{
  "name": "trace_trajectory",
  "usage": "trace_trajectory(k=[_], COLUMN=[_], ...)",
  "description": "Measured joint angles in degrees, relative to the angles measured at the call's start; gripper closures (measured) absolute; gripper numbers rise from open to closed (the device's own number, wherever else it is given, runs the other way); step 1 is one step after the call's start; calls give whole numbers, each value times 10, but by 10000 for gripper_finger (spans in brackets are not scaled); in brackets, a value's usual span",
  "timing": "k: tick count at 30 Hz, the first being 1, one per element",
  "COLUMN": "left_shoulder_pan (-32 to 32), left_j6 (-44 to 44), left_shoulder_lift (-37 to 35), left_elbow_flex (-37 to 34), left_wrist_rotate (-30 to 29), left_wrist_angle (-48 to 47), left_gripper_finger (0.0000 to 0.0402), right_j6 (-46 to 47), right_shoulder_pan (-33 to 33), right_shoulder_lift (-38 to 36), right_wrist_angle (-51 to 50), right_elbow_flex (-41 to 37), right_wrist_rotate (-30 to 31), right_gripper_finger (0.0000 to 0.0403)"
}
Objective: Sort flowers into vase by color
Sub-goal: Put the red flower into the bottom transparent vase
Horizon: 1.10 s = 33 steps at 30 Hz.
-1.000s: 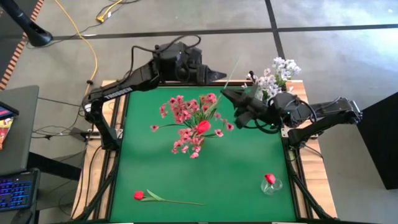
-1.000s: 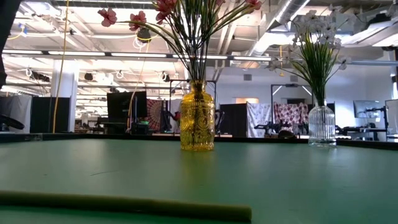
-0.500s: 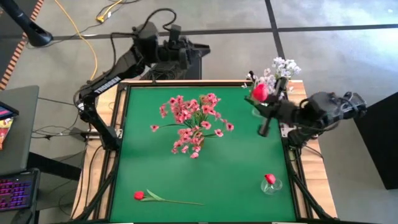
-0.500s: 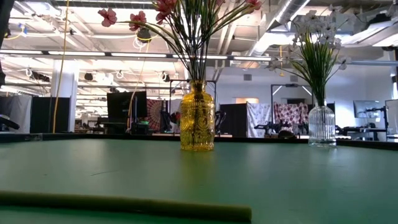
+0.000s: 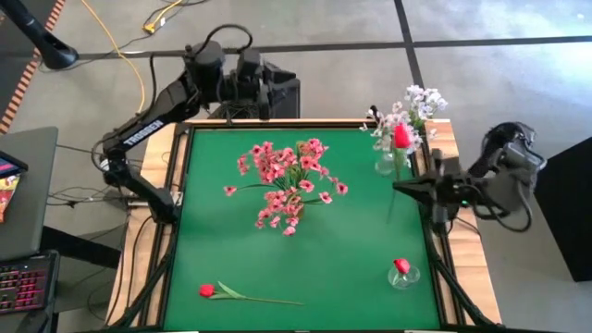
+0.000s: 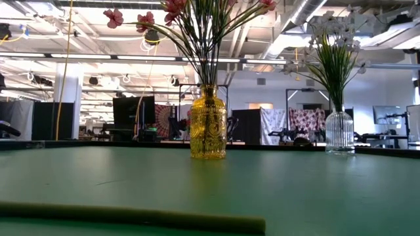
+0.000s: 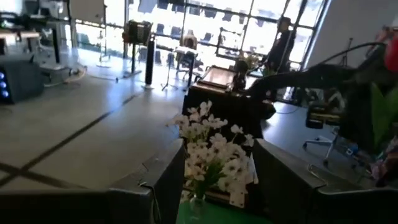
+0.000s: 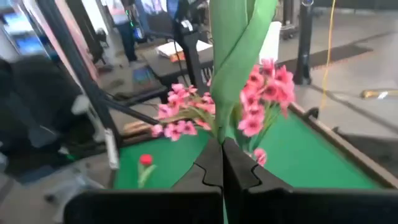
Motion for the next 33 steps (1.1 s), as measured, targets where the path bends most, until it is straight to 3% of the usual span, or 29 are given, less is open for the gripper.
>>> trace_trajectory(k=[7,10,15,19,28,33], left_shoulder_pan=[3,10,11,12,10,10], left_j6=[-18,-42,-63,-84,-103,-114], left_shoulder_lift=[-81,-124,-178,-200,-206,-206], left_elbow_flex=[-171,-246,-343,-380,-391,-391], left_wrist_rotate=[-47,-64,-78,-90,-97,-97], left_wrist_angle=[137,190,223,226,235,239], left_gripper_finger=[223,223,223,223,223,223], right_j6=[167,252,380,503,693,709], right_shoulder_pan=[193,241,286,305,311,317], right_shoulder_lift=[-3,6,21,34,90,113], right_wrist_angle=[-89,-136,-213,-288,-436,-419], right_elbow_flex=[-24,-25,-24,-25,-25,-55], right_wrist_rotate=[171,209,204,181,121,129], right_gripper_finger=[386,386,386,386,386,386])
